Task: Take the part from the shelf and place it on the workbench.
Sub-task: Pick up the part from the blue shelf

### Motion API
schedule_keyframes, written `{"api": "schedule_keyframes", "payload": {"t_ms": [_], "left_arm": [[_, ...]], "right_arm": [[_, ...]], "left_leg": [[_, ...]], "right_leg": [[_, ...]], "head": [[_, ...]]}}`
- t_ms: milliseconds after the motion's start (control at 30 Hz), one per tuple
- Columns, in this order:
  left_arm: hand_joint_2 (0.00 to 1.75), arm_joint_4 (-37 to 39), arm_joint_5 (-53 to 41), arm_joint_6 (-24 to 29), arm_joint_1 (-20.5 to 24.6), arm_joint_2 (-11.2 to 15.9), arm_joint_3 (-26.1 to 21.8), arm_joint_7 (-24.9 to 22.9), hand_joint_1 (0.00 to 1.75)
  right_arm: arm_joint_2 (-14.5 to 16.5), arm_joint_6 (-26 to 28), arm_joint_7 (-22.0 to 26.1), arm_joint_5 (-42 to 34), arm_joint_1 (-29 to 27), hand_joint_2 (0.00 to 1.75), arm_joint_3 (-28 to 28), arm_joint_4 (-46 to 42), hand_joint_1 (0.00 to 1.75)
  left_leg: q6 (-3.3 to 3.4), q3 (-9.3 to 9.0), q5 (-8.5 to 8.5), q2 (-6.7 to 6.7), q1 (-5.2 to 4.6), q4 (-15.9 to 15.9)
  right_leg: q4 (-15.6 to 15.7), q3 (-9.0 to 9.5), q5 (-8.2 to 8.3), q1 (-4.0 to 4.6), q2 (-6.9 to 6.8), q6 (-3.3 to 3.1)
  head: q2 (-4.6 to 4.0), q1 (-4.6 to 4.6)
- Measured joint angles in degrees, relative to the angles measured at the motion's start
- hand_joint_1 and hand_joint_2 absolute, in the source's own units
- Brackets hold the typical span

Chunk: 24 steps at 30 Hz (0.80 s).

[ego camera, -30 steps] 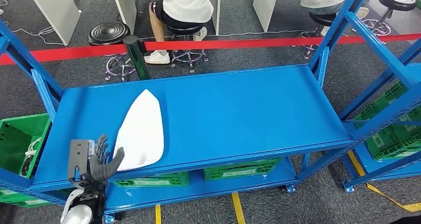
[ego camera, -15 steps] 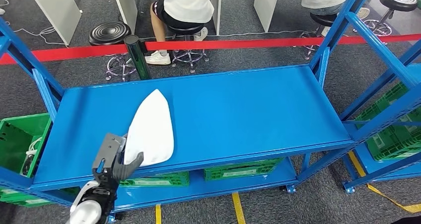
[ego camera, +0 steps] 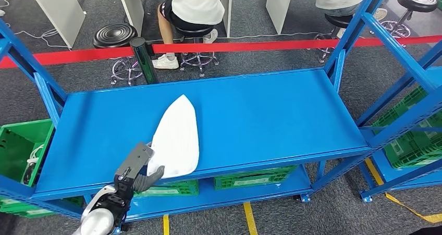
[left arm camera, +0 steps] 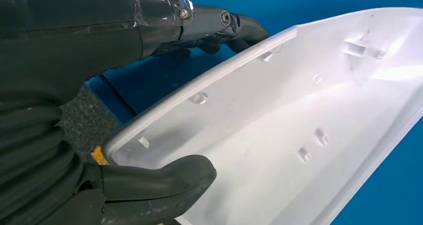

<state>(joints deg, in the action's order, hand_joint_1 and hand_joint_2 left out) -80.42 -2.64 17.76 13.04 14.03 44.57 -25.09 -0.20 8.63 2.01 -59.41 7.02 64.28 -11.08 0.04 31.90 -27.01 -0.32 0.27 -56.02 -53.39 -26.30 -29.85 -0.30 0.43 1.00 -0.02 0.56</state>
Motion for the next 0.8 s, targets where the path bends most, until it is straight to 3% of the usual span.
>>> {"api": "schedule_keyframes", "payload": {"t_ms": [800], "left_arm": [[1.75, 1.8, -2.9, 0.2, 0.2, -0.1, 0.4, 0.8, 1.75]], "right_arm": [[-0.1, 0.4, 0.4, -0.5, 0.0, 0.0, 0.0, 0.0, 0.0]], "left_leg": [[0.0, -0.07, 0.0, 0.19, 0.0, 0.0]], "right_leg": [[0.0, 0.01, 0.01, 0.0, 0.12, 0.0]], "head": [[0.01, -0.01]]}}
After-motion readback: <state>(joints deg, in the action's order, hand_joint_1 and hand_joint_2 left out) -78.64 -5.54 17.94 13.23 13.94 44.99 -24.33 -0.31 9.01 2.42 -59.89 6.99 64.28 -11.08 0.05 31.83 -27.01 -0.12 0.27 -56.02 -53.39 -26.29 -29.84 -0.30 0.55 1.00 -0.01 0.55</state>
